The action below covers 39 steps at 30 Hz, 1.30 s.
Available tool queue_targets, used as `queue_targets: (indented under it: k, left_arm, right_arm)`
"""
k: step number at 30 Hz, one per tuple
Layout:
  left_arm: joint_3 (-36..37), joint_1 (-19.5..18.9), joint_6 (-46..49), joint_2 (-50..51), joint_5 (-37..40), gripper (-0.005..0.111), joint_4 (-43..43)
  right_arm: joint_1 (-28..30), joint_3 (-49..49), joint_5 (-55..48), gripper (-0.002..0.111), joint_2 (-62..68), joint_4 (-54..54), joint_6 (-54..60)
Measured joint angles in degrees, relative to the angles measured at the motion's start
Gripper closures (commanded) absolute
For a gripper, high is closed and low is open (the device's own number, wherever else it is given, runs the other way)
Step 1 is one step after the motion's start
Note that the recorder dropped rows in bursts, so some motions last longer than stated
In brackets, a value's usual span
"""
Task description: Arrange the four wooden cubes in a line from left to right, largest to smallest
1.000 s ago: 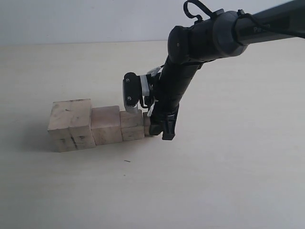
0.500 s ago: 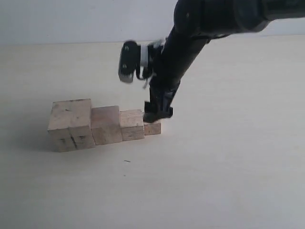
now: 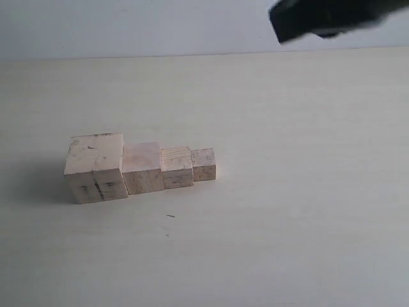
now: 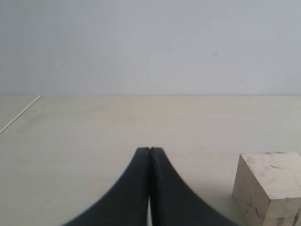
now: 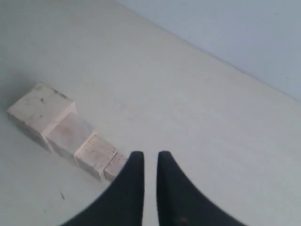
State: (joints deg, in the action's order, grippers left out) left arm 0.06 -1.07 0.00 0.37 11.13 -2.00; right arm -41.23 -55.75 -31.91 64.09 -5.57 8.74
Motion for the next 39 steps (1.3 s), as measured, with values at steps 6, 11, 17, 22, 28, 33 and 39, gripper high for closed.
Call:
queue_targets:
  k: [6, 11, 17, 22, 28, 33, 39]
  left_arm:
    - [0.0, 0.0, 0.0, 0.0, 0.0, 0.107, 0.0]
    - [0.0, 0.0, 0.0, 0.0, 0.0, 0.107, 0.0]
    - [0.0, 0.0, 0.0, 0.0, 0.0, 0.107, 0.0]
    - [0.0, 0.0, 0.0, 0.0, 0.0, 0.107, 0.0]
    - [0.0, 0.0, 0.0, 0.0, 0.0, 0.107, 0.0]
    - [0.0, 0.0, 0.0, 0.0, 0.0, 0.107, 0.0]
    - [0.0, 0.0, 0.0, 0.0, 0.0, 0.107, 0.0]
  right_arm:
    - [0.0, 31.16, 21.53, 0.108, -23.34, 0.6, -2.69]
    - [0.0, 46.57, 24.01, 0.108, -38.41, 0.21, -4.65]
    - [0.0, 52.89, 24.83, 0.108, -50.59, -0.01, -5.23]
    - [1.49, 55.21, 25.43, 0.108, -57.78, -0.24, -6.28]
    - [17.18, 55.52, 24.59, 0.108, -63.07, -0.24, -7.01]
    - [28.26, 55.52, 24.59, 0.108, -63.73, -0.24, -8.37]
    - [33.56, 55.52, 24.22, 0.108, -63.73, -0.24, -8.74]
